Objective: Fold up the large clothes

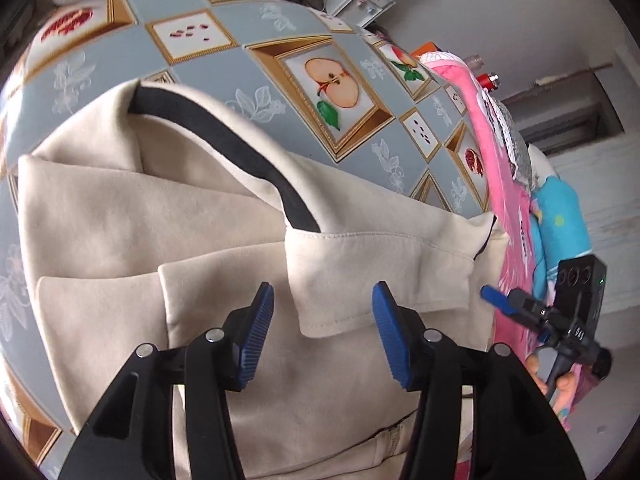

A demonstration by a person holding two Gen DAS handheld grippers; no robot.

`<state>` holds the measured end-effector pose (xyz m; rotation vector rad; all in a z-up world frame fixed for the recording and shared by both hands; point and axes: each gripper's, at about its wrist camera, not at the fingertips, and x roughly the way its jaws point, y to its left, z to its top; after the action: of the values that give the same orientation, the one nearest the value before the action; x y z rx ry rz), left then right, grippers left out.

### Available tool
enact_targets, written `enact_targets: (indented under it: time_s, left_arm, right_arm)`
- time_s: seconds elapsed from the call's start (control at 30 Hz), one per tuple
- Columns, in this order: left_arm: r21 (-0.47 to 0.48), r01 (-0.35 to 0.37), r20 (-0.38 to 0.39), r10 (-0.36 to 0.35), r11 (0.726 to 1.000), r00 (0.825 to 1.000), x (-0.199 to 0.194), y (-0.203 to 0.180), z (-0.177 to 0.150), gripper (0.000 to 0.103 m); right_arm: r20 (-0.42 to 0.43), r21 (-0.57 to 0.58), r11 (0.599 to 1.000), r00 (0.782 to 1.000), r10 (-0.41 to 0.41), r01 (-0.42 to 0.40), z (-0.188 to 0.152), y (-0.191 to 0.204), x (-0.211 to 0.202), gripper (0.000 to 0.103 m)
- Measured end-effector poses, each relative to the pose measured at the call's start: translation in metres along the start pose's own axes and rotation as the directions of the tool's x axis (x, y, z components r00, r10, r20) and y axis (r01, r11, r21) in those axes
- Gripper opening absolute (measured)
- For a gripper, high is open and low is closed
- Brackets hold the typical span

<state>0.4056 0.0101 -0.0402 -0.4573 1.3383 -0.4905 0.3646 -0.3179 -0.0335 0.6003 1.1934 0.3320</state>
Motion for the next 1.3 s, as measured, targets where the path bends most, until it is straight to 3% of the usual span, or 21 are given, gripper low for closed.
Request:
enact_targets:
  time_s: [0.23, 0.47, 0.57, 0.67, 0.77, 0.87, 1.07, 1.2, 1.3]
  left_arm:
    - [-0.12, 0.085, 0.008, -0.084, 0.989, 0.996, 0.006, 0.015, 0.011, 0.048]
    - [-0.087, 0.101, 0.001, -0.101, 0.991, 0.995, 0.0, 0.008, 0.008, 0.042]
    - [-0.052, 0.072, -0.006, -0.073, 0.996, 0.997, 0.002, 0.003, 0.008, 0.041]
    - [-0.062, -0.002, -0.035, 0.0, 0.998, 0.999, 0.009, 0.003, 0.007, 0.028]
    - [-0.032, -0.017, -0.027, 0.016, 0.999, 1.0, 0.007, -0.002, 0.004, 0.024]
    - [-0.012, -0.04, -0.028, 0.039, 0.999, 0.999, 0.007, -0.004, 0.004, 0.024]
    - [-0.004, -0.067, -0.034, 0.067, 0.998, 0.997, 0.011, -0.005, 0.004, 0.024]
    - [-0.002, -0.061, -0.036, 0.061, 0.998, 0.997, 0.011, -0.004, 0.004, 0.024]
    - [-0.003, -0.059, -0.037, 0.059, 0.998, 0.998, 0.012, -0.003, 0.004, 0.024]
  right_arm:
    - [-0.026, 0.079, 0.996, 0.998, 0.051, -0.049, 0.003, -0.016, 0.017, 0.076]
    - [-0.028, 0.11, 0.99, 0.995, 0.097, -0.093, 0.002, -0.019, 0.015, 0.067]
    - [-0.041, 0.117, 0.99, 0.996, 0.078, -0.073, 0.001, -0.02, 0.019, 0.066]
    - [-0.041, 0.118, 0.992, 0.998, 0.057, -0.052, 0.001, -0.019, 0.016, 0.06]
    - [-0.054, 0.104, 0.991, 0.995, 0.086, -0.08, -0.002, -0.015, 0.013, 0.053]
    - [-0.043, 0.086, 0.996, 0.999, 0.016, -0.013, -0.002, -0.014, 0.015, 0.046]
    - [-0.025, 0.104, 0.994, 0.999, 0.033, -0.031, -0.001, -0.016, 0.019, 0.051]
    - [-0.127, 0.117, 0.986, 0.983, 0.134, -0.12, -0.011, -0.012, 0.033, 0.051]
    - [-0.138, 0.103, 0.99, 0.984, 0.109, -0.095, -0.014, -0.011, 0.037, 0.048]
